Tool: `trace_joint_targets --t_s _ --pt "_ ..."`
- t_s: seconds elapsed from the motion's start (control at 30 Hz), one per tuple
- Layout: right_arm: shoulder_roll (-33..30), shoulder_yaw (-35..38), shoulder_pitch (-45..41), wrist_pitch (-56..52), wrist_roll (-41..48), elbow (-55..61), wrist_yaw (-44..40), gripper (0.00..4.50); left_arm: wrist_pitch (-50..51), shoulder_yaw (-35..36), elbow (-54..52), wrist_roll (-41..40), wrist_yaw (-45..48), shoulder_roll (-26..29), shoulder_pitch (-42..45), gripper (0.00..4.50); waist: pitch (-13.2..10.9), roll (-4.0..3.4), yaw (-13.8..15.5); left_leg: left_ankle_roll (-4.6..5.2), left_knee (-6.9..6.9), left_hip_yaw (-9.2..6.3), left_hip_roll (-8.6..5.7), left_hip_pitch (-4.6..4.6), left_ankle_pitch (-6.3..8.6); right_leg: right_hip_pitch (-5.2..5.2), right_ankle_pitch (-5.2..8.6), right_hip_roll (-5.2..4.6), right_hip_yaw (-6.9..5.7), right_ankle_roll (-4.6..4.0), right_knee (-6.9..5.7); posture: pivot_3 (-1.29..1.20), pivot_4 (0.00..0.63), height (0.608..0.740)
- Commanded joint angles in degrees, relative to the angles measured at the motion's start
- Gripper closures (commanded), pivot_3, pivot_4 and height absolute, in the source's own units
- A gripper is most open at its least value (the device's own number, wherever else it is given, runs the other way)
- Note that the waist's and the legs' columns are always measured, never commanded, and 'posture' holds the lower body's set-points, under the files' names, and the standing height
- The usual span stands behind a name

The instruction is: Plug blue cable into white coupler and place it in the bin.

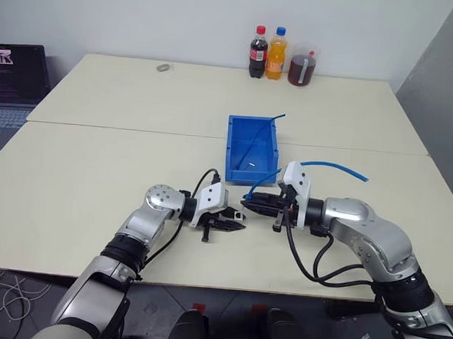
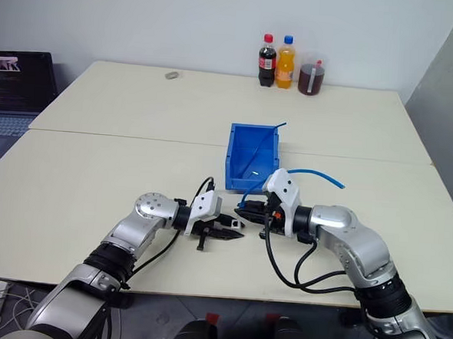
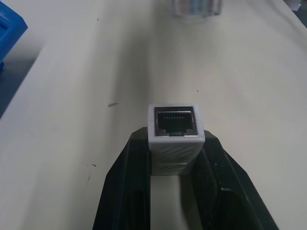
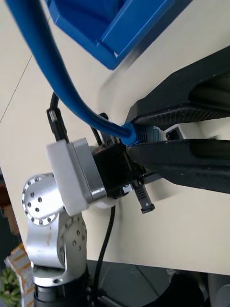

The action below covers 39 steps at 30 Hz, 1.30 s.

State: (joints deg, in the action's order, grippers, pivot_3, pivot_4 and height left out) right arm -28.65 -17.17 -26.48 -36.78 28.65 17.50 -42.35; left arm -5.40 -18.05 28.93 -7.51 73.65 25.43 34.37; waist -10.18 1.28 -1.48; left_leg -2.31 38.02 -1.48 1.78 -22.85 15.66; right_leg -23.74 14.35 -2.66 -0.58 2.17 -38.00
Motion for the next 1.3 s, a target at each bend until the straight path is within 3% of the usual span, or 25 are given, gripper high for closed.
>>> trace_joint_targets --t_s 0.03,0.43,1.0,1.3 --pt "1.4 -1.2 1.0 3.7 -2.8 0.5 -1.1 4.34 -0.3 0.3 -0.3 0.7 0.1 -0.7 0.4 3.72 0.0 0.0 0.0 0.0 0.0 0.0 0.0 0.0 0.0 0.01 0.0 0.0 0.0 0.0 0.0 0.0 0.15 0.74" --pt "2.9 -2.5 1.1 11.2 -11.3 -8.6 -3.3 4.34 2.0 1.1 -2.3 0.2 0.3 -0.8 0.7 3.72 0.0 0.0 0.1 0.0 0.05 0.0 -0.01 0.04 0.0 0.05 0.0 -0.01 0.0 0.0 -0.02 0.0 0.15 0.74" --pt "4.8 -3.4 0.6 14.3 -15.4 -12.7 -6.2 4.34 2.7 1.6 -1.5 0.4 0.2 -0.6 1.5 3.72 0.0 0.0 0.0 0.0 0.06 0.0 -0.01 0.11 0.0 0.11 0.0 -0.01 0.0 0.0 -0.05 0.0 0.15 0.74" --pt "3.4 -5.5 -0.5 18.7 -17.9 -15.5 -11.8 4.34 3.0 1.6 -1.6 0.4 0.4 -0.6 1.6 3.72 0.0 0.0 0.0 0.0 0.05 0.0 0.0 0.29 0.0 0.27 0.0 0.0 0.01 0.0 -0.06 0.0 0.15 0.74"
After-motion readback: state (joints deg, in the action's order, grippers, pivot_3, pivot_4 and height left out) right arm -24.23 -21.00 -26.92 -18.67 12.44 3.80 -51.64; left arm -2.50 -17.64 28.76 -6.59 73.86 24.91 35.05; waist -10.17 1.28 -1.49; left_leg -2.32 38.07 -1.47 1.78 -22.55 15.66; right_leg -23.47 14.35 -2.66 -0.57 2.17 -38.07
